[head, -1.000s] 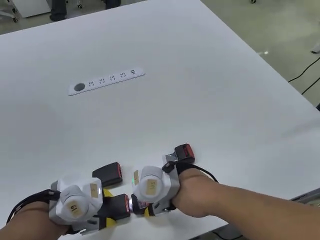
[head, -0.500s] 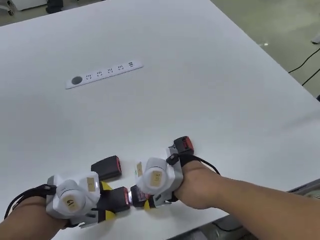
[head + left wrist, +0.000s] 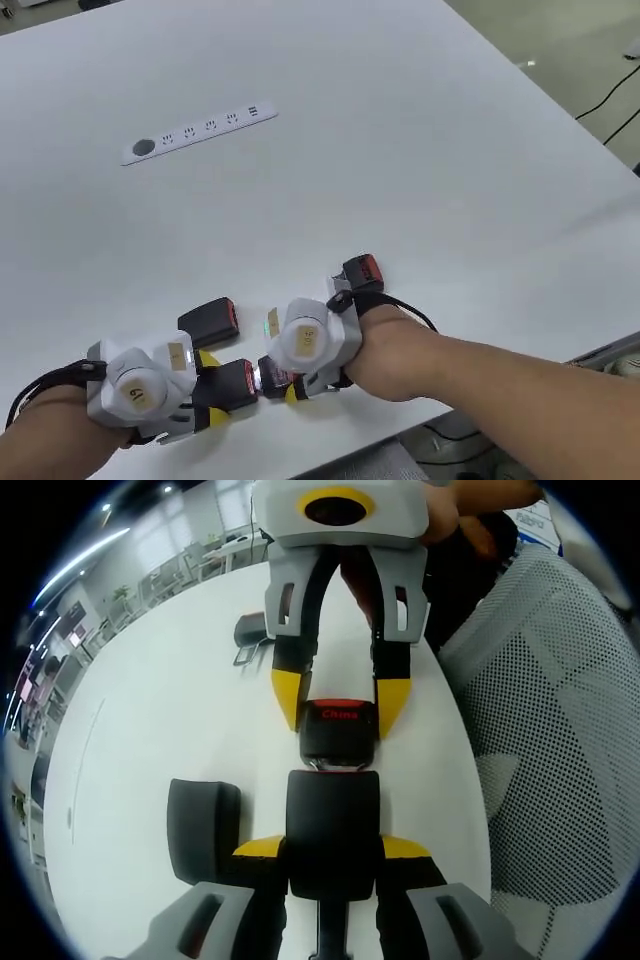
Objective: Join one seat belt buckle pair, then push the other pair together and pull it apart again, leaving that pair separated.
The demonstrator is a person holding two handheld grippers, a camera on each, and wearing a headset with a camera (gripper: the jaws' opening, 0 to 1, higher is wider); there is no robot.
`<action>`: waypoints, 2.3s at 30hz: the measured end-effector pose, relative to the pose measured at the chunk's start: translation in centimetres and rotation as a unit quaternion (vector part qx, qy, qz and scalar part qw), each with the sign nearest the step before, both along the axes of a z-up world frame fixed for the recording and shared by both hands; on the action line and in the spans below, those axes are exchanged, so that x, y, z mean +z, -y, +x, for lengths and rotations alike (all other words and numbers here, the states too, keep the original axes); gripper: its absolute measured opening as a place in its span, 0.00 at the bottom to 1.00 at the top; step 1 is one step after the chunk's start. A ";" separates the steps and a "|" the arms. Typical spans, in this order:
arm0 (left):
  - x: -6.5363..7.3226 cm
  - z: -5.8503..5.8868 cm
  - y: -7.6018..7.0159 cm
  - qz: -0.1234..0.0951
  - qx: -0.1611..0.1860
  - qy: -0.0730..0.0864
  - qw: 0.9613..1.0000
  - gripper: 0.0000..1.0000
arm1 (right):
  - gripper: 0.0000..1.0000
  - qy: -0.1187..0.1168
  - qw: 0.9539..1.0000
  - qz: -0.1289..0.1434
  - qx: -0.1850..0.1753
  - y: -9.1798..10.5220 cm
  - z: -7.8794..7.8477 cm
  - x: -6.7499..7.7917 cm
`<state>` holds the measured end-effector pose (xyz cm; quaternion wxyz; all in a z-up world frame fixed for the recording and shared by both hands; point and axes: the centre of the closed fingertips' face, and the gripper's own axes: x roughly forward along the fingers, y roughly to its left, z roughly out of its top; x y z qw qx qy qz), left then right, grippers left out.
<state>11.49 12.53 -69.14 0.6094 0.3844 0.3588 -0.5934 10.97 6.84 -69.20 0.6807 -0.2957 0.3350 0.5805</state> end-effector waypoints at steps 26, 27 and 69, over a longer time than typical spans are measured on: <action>6.2 3.3 -2.1 -0.067 0.103 0.025 0.992 0.43 | 0.40 0.028 0.997 0.010 -0.074 7.5 3.7 4.3; 6.3 3.8 -2.2 -0.068 0.104 0.030 0.992 0.43 | 0.41 0.033 0.997 0.008 -0.076 7.9 4.1 4.4; 5.6 9.3 -4.2 -0.039 0.117 0.051 0.991 0.49 | 0.51 0.061 0.993 -0.006 -0.096 12.3 8.4 5.4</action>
